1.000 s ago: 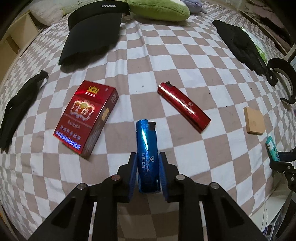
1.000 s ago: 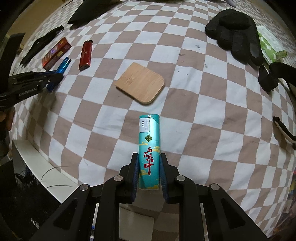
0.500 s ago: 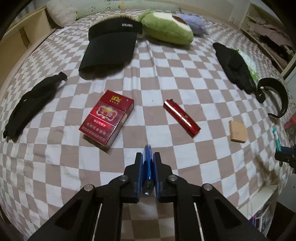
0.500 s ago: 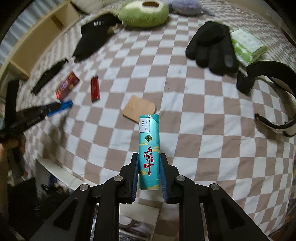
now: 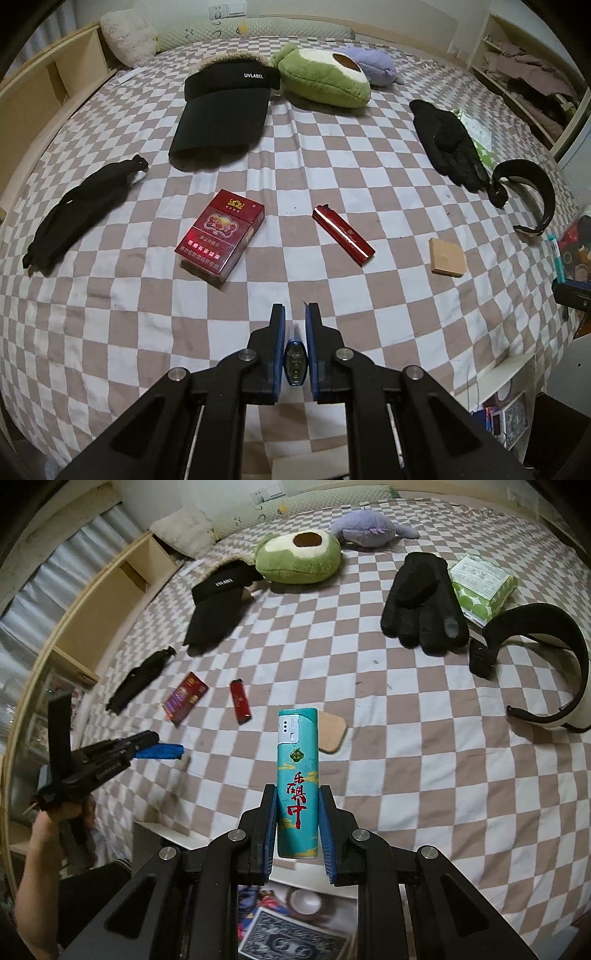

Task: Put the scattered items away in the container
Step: 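Carry the blue lighter and teal lighter over the white box with both tools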

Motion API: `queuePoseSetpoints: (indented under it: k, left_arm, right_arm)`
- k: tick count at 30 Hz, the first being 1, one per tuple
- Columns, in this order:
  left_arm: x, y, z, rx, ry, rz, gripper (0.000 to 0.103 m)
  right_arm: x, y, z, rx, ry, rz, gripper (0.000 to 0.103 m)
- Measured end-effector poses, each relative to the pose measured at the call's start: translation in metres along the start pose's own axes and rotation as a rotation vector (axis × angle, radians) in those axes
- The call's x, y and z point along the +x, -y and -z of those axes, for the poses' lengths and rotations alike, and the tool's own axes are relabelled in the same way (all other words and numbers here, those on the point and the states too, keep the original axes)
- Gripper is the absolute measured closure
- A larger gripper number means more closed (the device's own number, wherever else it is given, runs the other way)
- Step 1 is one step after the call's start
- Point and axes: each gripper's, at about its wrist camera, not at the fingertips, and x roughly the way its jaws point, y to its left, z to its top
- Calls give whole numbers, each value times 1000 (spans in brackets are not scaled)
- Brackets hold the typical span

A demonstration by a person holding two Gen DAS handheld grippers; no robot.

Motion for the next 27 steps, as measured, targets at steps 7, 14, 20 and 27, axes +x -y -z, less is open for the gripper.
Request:
queuePoseSetpoints:
  k: [7,14,20,27]
  left_arm:
    - [-22,0,4,-5,21,27,92]
    - [-46,4,11,-4,37,86,92]
    - [-71,9,19,24,53,129,92]
    - [-101,15,34,59,67,179,92]
  right_arm:
    - [-7,-17,2,-3,24,-63,81]
    - [-14,-35,9,-15,36,-131,81]
    - [-24,-49,25,-36,34,-190,81]
    - [-32,-67,47,-68,24,-249,81]
